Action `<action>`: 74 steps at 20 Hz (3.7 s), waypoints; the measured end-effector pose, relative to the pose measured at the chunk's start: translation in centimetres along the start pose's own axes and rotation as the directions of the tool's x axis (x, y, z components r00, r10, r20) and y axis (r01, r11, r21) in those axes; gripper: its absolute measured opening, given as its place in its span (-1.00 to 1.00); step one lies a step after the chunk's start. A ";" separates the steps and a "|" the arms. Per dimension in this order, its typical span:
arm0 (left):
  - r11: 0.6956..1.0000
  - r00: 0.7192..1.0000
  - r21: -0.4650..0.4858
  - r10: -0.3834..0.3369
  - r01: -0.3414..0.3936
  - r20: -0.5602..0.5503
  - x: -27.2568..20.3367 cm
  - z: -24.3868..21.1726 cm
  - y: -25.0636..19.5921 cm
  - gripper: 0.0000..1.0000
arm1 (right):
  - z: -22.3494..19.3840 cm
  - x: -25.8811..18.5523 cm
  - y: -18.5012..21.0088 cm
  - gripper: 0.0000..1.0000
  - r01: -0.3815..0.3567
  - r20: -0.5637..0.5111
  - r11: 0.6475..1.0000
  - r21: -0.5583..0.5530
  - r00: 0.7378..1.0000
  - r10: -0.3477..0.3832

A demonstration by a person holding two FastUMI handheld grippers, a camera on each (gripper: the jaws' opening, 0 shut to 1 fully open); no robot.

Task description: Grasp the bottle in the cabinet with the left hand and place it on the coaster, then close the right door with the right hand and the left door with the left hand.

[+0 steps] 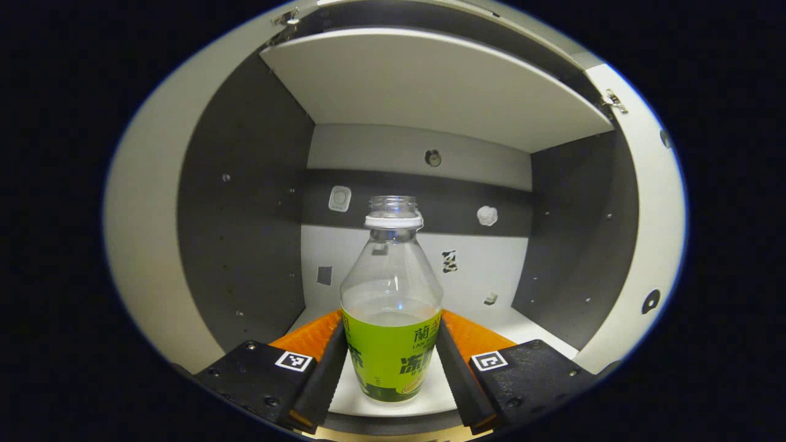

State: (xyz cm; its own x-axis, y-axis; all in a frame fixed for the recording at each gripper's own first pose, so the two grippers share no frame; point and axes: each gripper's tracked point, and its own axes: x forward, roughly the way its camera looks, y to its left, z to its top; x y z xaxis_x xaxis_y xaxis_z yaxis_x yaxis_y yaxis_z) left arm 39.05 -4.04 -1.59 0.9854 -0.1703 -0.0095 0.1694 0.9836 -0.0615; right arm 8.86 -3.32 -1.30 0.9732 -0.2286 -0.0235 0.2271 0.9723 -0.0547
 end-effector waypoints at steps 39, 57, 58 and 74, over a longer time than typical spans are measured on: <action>0.997 0.995 0.015 -0.077 0.078 -0.060 -34.2 -18.7 -1.7 0.58 | 0.6 -7.5 5.1 0.92 -0.207 0.040 0.970 0.125 0.978 0.204; 0.936 0.933 0.119 -0.306 0.331 -0.187 -34.4 -34.7 -2.7 0.61 | -1.4 -6.2 12.9 0.87 -0.343 0.044 0.930 0.130 0.939 0.341; 0.936 0.933 0.122 -0.305 0.330 -0.191 -34.2 -35.1 -2.6 0.62 | -1.8 -6.1 12.9 0.92 -0.341 0.034 0.932 0.127 0.940 0.339; 0.915 0.914 0.119 -0.359 0.385 -0.190 -35.2 -28.1 -2.2 0.81 | -4.1 -5.4 9.9 0.92 -0.254 0.012 0.954 0.159 0.967 0.256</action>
State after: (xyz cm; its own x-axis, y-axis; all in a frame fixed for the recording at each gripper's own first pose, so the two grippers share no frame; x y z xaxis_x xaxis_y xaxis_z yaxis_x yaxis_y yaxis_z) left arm 3.47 -1.87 -29.14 0.8355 -0.5203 -0.1767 0.5366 0.8418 0.0589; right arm 5.67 7.33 -5.77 0.9993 0.0281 -0.0252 -0.0251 0.9934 0.1123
